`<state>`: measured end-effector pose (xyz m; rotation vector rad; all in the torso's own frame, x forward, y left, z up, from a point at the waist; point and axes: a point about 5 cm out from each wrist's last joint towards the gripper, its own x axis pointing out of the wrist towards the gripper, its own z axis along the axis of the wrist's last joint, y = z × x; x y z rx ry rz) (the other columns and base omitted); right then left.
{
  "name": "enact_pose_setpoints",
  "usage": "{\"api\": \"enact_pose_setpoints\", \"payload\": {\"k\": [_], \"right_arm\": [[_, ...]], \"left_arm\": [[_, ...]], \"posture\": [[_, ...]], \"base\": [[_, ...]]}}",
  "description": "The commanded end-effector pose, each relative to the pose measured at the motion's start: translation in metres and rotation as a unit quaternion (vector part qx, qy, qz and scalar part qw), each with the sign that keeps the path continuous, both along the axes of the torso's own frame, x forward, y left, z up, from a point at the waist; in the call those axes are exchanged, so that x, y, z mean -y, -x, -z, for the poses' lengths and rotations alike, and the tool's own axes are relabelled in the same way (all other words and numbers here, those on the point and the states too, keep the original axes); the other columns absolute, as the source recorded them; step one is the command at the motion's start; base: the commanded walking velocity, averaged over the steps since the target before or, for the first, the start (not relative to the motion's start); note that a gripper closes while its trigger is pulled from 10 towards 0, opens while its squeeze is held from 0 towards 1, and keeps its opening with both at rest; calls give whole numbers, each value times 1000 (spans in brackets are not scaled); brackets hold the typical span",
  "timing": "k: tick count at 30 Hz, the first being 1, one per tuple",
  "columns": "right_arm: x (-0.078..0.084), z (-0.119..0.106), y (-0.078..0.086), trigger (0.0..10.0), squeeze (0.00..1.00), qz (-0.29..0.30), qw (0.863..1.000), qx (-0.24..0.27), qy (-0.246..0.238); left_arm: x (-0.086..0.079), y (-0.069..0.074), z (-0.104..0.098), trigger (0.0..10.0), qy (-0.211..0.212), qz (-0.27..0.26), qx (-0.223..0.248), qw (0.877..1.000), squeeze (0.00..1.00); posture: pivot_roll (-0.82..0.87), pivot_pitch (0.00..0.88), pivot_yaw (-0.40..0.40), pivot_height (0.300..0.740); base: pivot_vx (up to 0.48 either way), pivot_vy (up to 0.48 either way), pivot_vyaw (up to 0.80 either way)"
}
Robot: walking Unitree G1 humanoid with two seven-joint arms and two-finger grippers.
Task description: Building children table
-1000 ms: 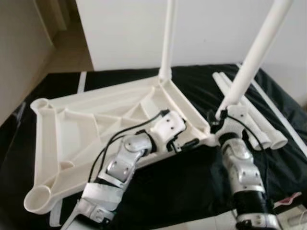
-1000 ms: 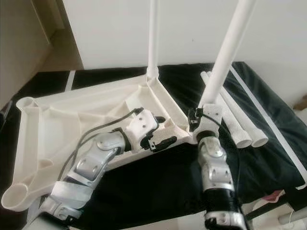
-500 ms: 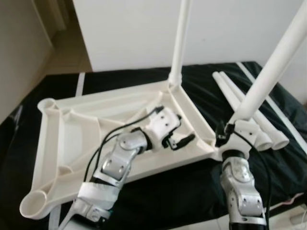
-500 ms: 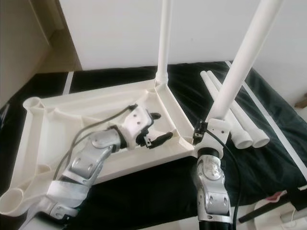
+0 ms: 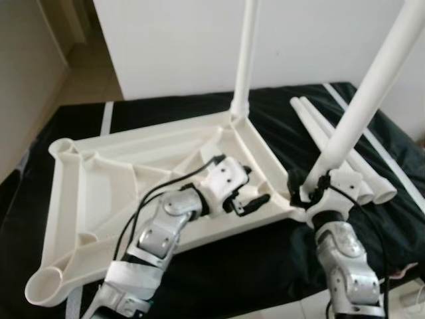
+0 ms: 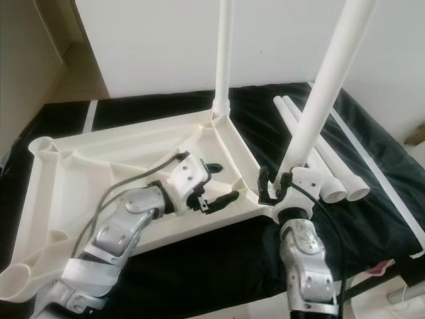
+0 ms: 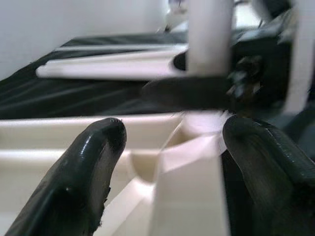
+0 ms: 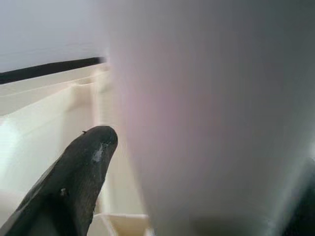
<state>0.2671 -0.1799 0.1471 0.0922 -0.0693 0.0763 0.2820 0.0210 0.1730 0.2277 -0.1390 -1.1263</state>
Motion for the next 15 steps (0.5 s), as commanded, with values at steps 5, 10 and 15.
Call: {"api": "enact_pose_setpoints", "payload": {"k": [5,10,15], "right_arm": [[7,-1,-5,10000,0,-85,996,-5,9],[11,2,-3,10000,0,-136,990,-15,17],[28,8,-2,10000,0,-214,974,-32,62]], "left_arm": [[0,6,11,10000,-6,-29,-1,1000,0],[-2,10,17,10000,-26,-32,7,999,0],[-2,14,27,10000,-49,-17,-17,999,0]], "posture": [[-38,17,-37,740],[-17,14,-47,740],[-9,0,-51,740]], "base": [[0,0,0],[0,0,0],[0,0,0]]}}
